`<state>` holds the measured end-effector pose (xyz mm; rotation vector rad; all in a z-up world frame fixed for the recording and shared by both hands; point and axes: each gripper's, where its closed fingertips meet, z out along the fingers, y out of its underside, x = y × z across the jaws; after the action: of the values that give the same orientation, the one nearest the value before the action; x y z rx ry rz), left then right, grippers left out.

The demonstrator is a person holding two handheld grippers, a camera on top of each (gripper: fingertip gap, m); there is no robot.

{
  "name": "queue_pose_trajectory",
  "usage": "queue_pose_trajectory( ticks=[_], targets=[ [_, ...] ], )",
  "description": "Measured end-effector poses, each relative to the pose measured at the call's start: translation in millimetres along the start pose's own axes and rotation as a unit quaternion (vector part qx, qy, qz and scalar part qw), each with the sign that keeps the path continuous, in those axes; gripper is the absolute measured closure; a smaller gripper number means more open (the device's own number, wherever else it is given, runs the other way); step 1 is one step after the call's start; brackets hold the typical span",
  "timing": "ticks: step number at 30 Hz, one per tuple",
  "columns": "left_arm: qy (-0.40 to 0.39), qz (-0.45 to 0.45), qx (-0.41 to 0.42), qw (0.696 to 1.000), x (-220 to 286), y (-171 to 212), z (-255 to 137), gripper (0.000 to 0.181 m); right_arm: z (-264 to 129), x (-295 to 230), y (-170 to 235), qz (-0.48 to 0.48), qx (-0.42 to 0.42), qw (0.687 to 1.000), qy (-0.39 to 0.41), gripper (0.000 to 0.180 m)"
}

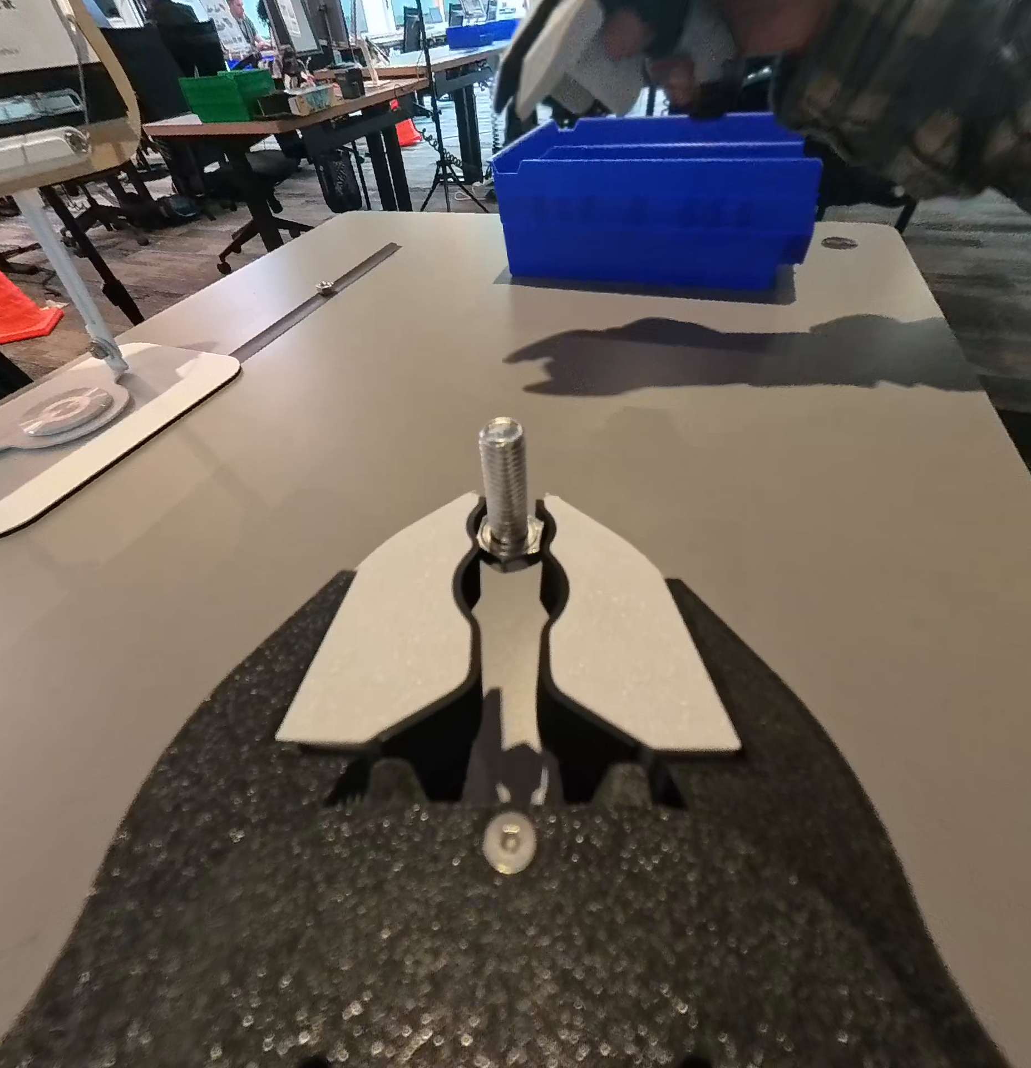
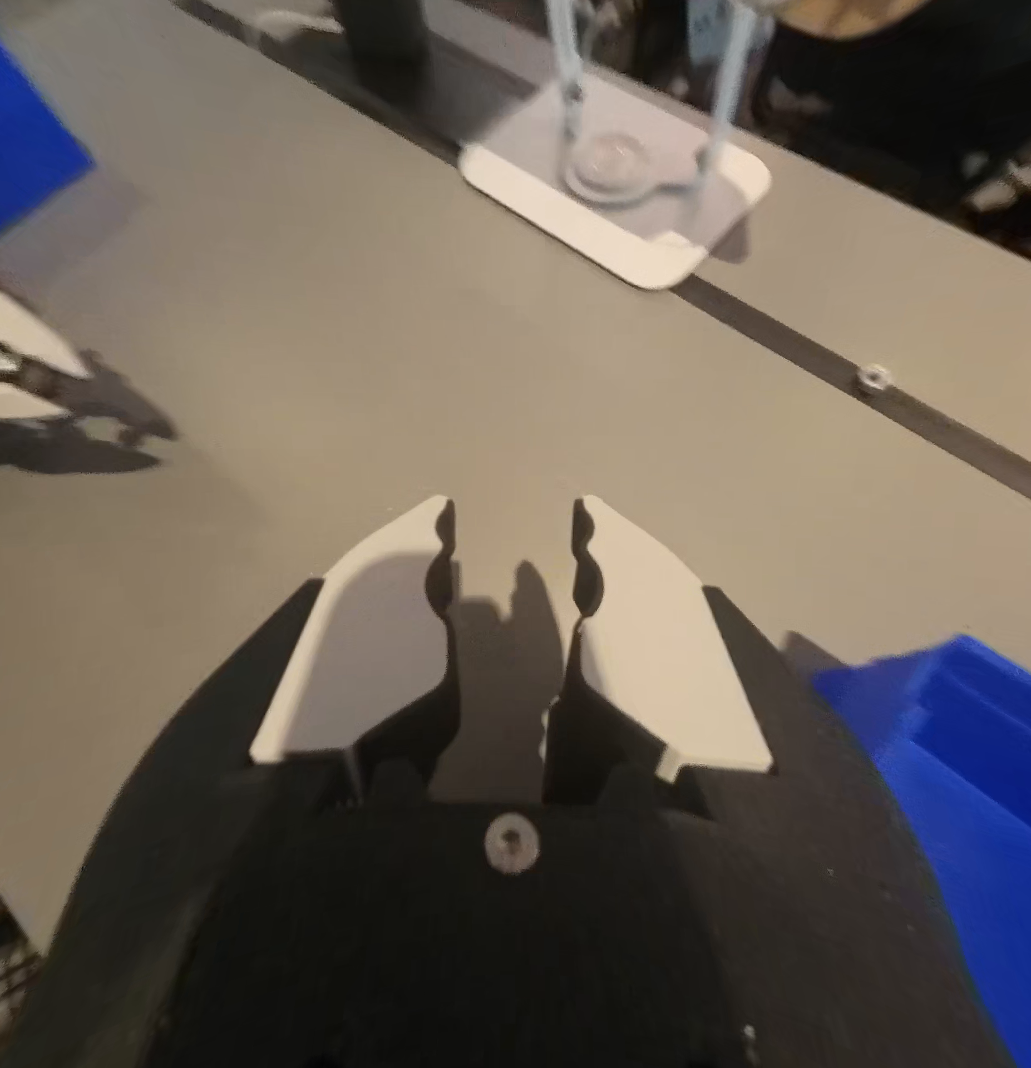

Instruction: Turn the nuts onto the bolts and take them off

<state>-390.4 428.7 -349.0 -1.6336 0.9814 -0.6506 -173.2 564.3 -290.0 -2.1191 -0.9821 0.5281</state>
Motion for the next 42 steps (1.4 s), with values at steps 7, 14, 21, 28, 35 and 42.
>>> queue_pose_trajectory(
  ticks=[7, 14, 21, 28, 35, 42],
  targets=[
    [-0.009, 0.001, -0.011, 1.000, -6.3, 4.5, -1.3, 0.166, 53.6, 103.0, -9.4, 0.130, -0.168, 0.976, 0.052, 0.139],
    [-0.007, -0.025, -0.012, 1.000, -13.3, 7.5, -4.1, 0.166, 129.5, 187.5, -14.5, 0.315, -0.139, 0.937, 0.055, 0.148],
    [-0.011, -0.032, -0.010, 0.999, -16.6, 5.7, -6.0, 0.166, 163.8, 234.1, 4.9, 0.346, -0.136, 0.920, 0.119, 0.150],
    [-0.013, -0.041, -0.012, 0.999, -19.7, 7.5, -6.2, 0.166, 184.8, 238.6, 8.8, 0.313, -0.173, 0.923, 0.142, 0.150],
    [-0.016, -0.045, -0.012, 0.999, -22.4, 7.7, -7.3, 0.166, 197.5, 240.7, 13.6, 0.306, -0.179, 0.922, 0.157, 0.165],
    [-0.016, -0.047, -0.016, 0.999, -23.0, 9.1, -7.3, 0.166, 193.2, 245.4, 15.2, 0.249, -0.177, 0.937, 0.169, 0.168]
  ],
)
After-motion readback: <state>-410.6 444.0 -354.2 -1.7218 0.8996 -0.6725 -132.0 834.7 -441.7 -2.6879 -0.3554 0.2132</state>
